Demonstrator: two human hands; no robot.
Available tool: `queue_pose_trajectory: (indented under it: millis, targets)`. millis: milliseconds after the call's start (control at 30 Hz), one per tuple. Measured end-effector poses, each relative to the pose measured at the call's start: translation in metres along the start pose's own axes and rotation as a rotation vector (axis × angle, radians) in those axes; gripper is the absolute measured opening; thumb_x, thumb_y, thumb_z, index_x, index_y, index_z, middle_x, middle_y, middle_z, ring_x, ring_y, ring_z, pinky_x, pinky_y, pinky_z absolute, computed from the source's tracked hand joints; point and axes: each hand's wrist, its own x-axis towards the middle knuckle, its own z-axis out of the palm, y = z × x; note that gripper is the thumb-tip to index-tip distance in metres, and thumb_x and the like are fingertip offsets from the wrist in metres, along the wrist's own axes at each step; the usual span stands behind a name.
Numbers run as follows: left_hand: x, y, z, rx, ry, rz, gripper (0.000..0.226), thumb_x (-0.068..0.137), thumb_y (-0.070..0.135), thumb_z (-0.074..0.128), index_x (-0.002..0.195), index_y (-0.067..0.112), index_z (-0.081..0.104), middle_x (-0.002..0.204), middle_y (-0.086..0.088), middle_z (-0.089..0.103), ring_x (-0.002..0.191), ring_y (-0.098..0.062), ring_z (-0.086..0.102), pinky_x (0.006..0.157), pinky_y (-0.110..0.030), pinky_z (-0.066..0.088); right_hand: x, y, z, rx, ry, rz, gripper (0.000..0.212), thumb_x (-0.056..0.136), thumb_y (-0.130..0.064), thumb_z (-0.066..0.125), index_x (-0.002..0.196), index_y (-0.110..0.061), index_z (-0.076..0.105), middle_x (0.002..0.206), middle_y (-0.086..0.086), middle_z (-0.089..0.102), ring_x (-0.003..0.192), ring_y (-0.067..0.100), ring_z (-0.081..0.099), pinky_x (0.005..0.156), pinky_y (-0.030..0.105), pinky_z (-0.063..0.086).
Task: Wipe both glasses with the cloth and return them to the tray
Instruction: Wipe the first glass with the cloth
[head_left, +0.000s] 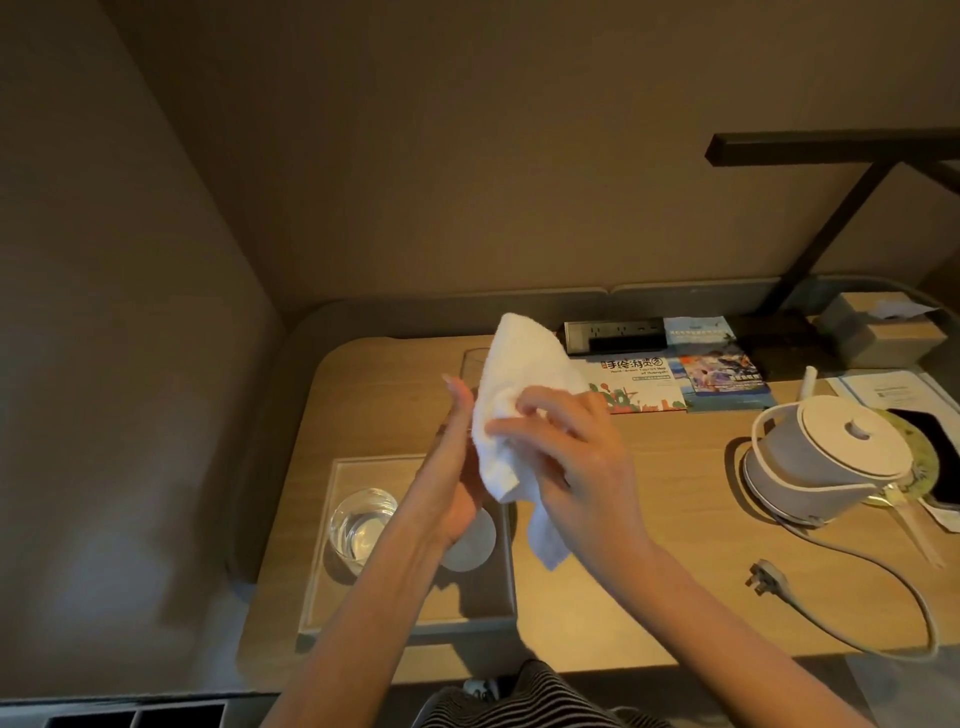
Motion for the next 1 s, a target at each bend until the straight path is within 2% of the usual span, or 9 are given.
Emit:
queue_pose_trajectory:
  millis: [67, 167, 267, 367, 533, 733, 833, 900, 1000]
  targets:
    - [-0.001, 0.002, -0.001, -0.064, -0.012, 0.021, 0.077, 0.087, 0.068, 0.043, 0.125, 0.003, 0.061, 0.114, -0.017, 0.072, 0.110, -0.031, 0.066, 0.094, -0.047, 0.054, 0.021, 0.009, -0.004, 0.060, 0.075, 0.141, 0.020, 0.085, -0.010, 0.058, 0.092, -0.021, 0.073, 0.104, -0.004, 0.060, 0.094, 0.018, 0.052, 0.076, 0.020, 0.041]
    - [-0.003, 0.002, -0.008, -0.157, -0.022, 0.033, 0.072, 0.093, 0.050, 0.055, 0.143, 0.000, 0.044, 0.133, -0.024, 0.056, 0.122, -0.037, 0.052, 0.104, -0.050, 0.042, 0.044, 0.018, -0.014, 0.191, 0.143, 0.297, 0.026, 0.082, 0.002, 0.062, 0.091, -0.019, 0.074, 0.103, -0.004, 0.060, 0.098, 0.015, 0.056, 0.078, 0.025, 0.048]
    - [-0.006, 0.003, -0.009, -0.205, -0.069, 0.010, 0.045, 0.091, 0.033, 0.055, 0.119, 0.001, 0.068, 0.113, -0.019, 0.067, 0.102, -0.030, 0.066, 0.090, -0.042, 0.054, 0.023, 0.004, -0.010, 0.060, 0.070, 0.120, 0.023, 0.083, -0.008, 0.057, 0.091, -0.022, 0.073, 0.104, -0.004, 0.060, 0.094, 0.016, 0.051, 0.077, 0.017, 0.040]
    - [-0.009, 0.001, -0.005, -0.131, -0.081, 0.015, 0.038, 0.077, 0.019, 0.053, 0.108, 0.001, 0.066, 0.091, -0.014, 0.074, 0.082, -0.023, 0.071, 0.073, -0.034, 0.059, 0.008, -0.008, 0.000, 0.009, -0.064, -0.019, 0.026, 0.084, -0.019, 0.048, 0.091, -0.019, 0.072, 0.104, 0.005, 0.063, 0.092, 0.014, 0.042, 0.080, 0.005, 0.029]
    - [-0.005, -0.001, 0.006, -0.038, 0.042, 0.116, 0.050, 0.084, 0.027, 0.059, 0.130, 0.006, 0.056, 0.104, -0.010, 0.069, 0.096, -0.023, 0.064, 0.086, -0.038, 0.054, 0.053, 0.012, -0.014, 0.069, 0.156, 0.237, 0.024, 0.080, -0.003, 0.061, 0.090, -0.020, 0.074, 0.102, -0.004, 0.063, 0.093, 0.023, 0.052, 0.078, 0.030, 0.043]
    - [-0.005, -0.002, 0.003, -0.186, 0.025, 0.067, 0.051, 0.081, 0.042, 0.063, 0.117, 0.005, 0.066, 0.102, -0.015, 0.074, 0.094, -0.026, 0.072, 0.085, -0.040, 0.058, 0.018, -0.008, -0.013, 0.177, -0.009, 0.066, 0.027, 0.080, -0.004, 0.057, 0.094, -0.020, 0.073, 0.100, 0.002, 0.062, 0.094, 0.017, 0.053, 0.078, 0.027, 0.043]
    - [-0.006, -0.001, 0.000, -0.172, -0.007, 0.077, 0.088, 0.067, 0.053, 0.084, 0.134, 0.004, 0.057, 0.117, -0.018, 0.069, 0.109, -0.031, 0.066, 0.096, -0.044, 0.054, 0.041, 0.013, -0.022, 0.460, 0.159, 0.401, 0.021, 0.080, -0.002, 0.064, 0.091, -0.018, 0.074, 0.100, 0.004, 0.066, 0.090, 0.015, 0.059, 0.077, 0.027, 0.045]
    - [-0.007, 0.002, -0.001, -0.219, -0.054, 0.051, 0.095, 0.072, 0.058, 0.077, 0.144, 0.004, 0.046, 0.134, -0.022, 0.062, 0.124, -0.036, 0.059, 0.101, -0.044, 0.052, 0.053, 0.027, -0.036, 0.826, 0.201, 0.678, 0.019, 0.083, -0.002, 0.063, 0.094, -0.016, 0.072, 0.095, 0.005, 0.068, 0.082, 0.015, 0.063, 0.070, 0.030, 0.049]
    - [-0.004, 0.005, 0.001, -0.161, -0.009, -0.041, 0.085, 0.085, 0.065, 0.055, 0.144, 0.005, 0.045, 0.136, -0.023, 0.060, 0.122, -0.036, 0.060, 0.091, -0.043, 0.058, 0.052, 0.034, -0.038, 0.964, 0.114, 0.754, 0.020, 0.086, -0.001, 0.057, 0.097, -0.015, 0.067, 0.093, 0.003, 0.068, 0.077, 0.014, 0.064, 0.063, 0.025, 0.050]
